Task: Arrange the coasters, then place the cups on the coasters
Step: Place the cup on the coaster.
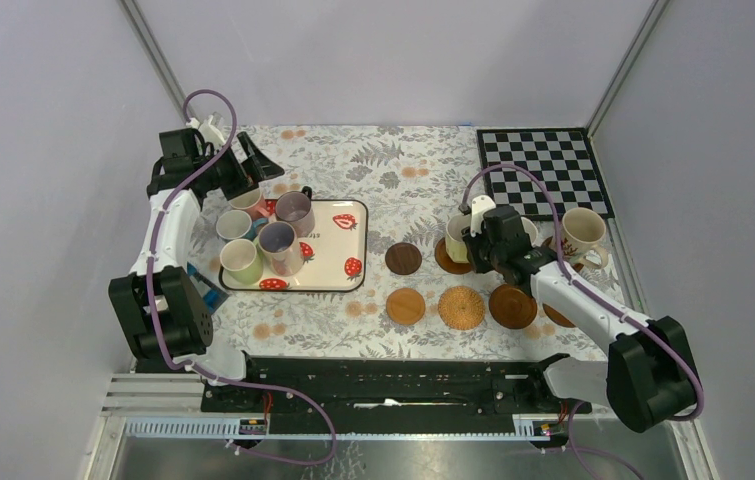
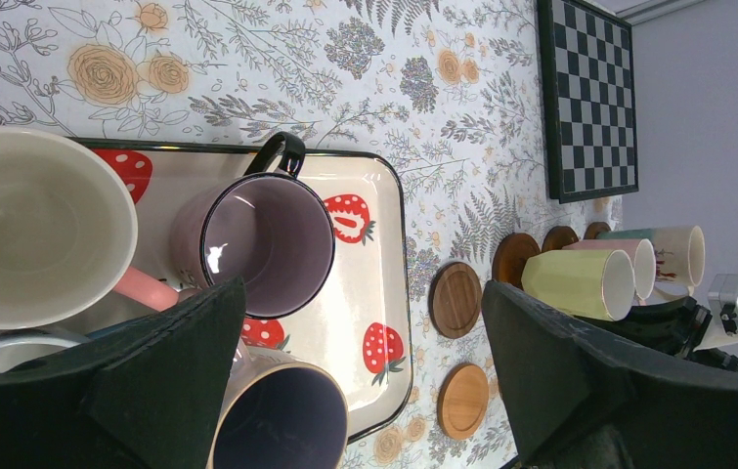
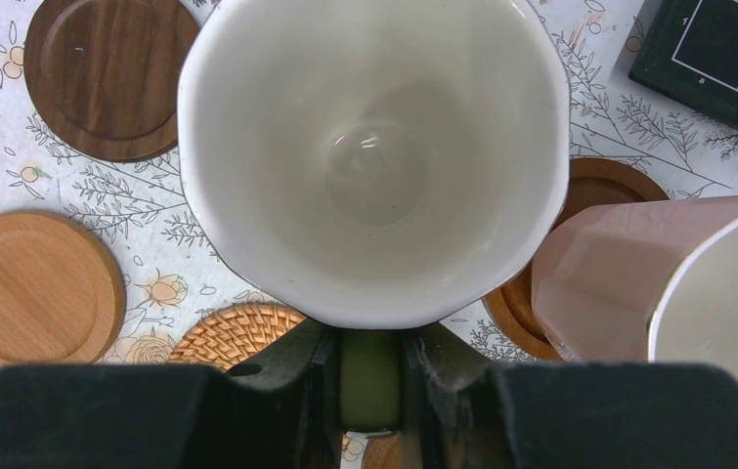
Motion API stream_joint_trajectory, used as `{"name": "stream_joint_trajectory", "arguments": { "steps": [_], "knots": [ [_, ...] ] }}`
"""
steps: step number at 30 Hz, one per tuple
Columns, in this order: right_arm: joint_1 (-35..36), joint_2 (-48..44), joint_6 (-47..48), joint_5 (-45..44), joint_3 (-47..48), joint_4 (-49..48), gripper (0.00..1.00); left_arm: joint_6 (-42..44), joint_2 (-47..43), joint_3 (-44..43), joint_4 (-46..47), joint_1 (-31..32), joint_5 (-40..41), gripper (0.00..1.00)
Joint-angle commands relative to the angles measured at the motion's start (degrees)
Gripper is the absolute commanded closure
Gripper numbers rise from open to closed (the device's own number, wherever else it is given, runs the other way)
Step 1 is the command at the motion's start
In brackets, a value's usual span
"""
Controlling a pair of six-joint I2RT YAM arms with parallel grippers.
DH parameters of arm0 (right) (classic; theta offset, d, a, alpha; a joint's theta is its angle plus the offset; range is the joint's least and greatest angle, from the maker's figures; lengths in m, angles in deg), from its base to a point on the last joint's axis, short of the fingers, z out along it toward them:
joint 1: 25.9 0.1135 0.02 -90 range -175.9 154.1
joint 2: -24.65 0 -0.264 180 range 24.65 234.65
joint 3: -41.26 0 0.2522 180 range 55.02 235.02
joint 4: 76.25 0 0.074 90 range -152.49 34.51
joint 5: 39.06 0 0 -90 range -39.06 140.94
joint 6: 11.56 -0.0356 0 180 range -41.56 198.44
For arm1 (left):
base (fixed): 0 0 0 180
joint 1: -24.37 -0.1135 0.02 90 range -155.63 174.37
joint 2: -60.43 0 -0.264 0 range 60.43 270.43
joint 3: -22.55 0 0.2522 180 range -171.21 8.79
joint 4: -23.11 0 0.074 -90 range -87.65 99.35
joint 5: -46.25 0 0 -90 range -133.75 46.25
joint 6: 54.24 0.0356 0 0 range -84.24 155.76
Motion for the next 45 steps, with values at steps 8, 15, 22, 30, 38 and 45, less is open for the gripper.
{"name": "stream_joint_trajectory", "arguments": {
  "steps": [8,15,22,30,38,45],
  "knots": [
    [-0.41,0.81,-1.55,-0.22,0.48,-7.97,1.0,0.32,-0.78,-2.41,1.92,0.04,-1.04,0.01],
    [-0.42,1.75,-2.34,0.34,0.2,-8.16,1.0,0.32,-0.71,-2.18,1.94,0.05,-0.81,0.01],
    [-0.41,2.22,-2.58,0.34,-0.29,-8.54,0.97,0.62,-0.95,-2.28,1.7,0.06,-0.66,0.01],
    [-0.41,2.69,-2.12,1.98,-0.32,-8.53,0.87,0.5,-0.66,-2.85,1.67,0.1,-0.62,0.01],
    [-0.4,1.71,-1.29,2.01,-0.37,-6.95,0.81,0.46,0.1,-3.59,1.63,0.06,-0.66,0.01],
    [-0.41,0.9,0.84,2.71,-0.58,-5.48,0.63,0.15,0.72,-4.15,1.7,0.1,-0.95,0.01]
  ]
}}
